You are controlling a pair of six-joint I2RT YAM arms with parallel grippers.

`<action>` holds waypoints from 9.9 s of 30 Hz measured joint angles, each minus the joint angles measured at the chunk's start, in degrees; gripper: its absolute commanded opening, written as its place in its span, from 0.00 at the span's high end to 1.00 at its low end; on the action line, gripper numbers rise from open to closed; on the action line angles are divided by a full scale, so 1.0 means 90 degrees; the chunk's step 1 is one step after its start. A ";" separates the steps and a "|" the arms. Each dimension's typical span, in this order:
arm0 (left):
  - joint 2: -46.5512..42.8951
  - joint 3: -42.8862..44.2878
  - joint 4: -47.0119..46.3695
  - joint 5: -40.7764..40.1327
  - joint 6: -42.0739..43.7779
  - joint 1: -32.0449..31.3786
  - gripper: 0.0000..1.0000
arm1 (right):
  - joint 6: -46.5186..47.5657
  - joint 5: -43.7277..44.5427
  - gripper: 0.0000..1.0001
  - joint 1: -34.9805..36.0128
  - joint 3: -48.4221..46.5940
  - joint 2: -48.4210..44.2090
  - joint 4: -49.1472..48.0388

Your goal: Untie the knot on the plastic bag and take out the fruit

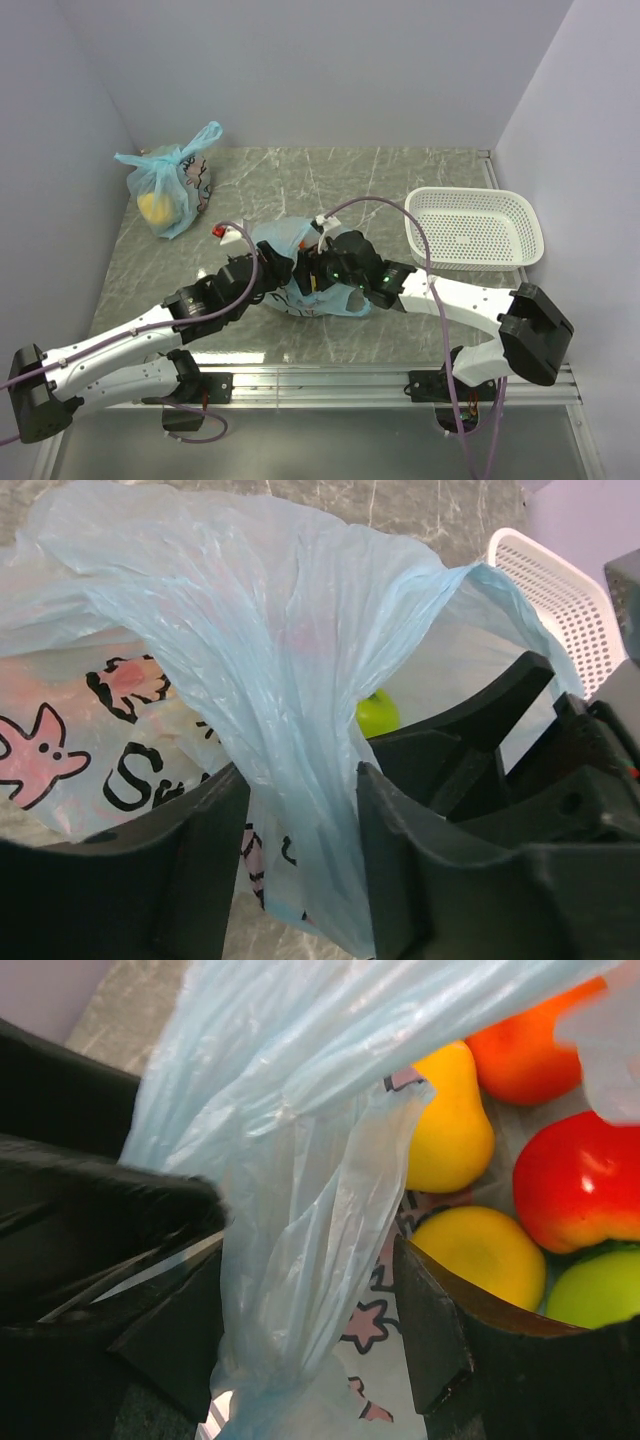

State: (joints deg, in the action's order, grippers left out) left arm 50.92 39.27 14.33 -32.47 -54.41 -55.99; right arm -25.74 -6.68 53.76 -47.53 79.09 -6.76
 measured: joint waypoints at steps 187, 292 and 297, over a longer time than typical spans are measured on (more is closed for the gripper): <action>-0.1928 -0.0160 0.1103 0.2888 0.3466 0.2817 0.99 | 0.2633 0.0993 1.00 0.0471 -0.0444 -0.0865 0.0903; -0.0833 -0.1834 -0.0510 0.2766 -0.0372 0.2025 0.99 | 0.2118 -0.2142 0.38 0.1416 -0.0328 0.0464 0.0141; -0.1882 -0.2106 -0.0017 0.2382 -0.0457 0.2025 0.99 | 0.2254 -0.1411 0.38 0.1180 -0.0328 -0.0284 0.0566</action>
State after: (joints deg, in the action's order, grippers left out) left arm 33.98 20.32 14.17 -11.03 -58.52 -37.76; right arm -5.45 -19.38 64.38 -50.48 76.53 -1.67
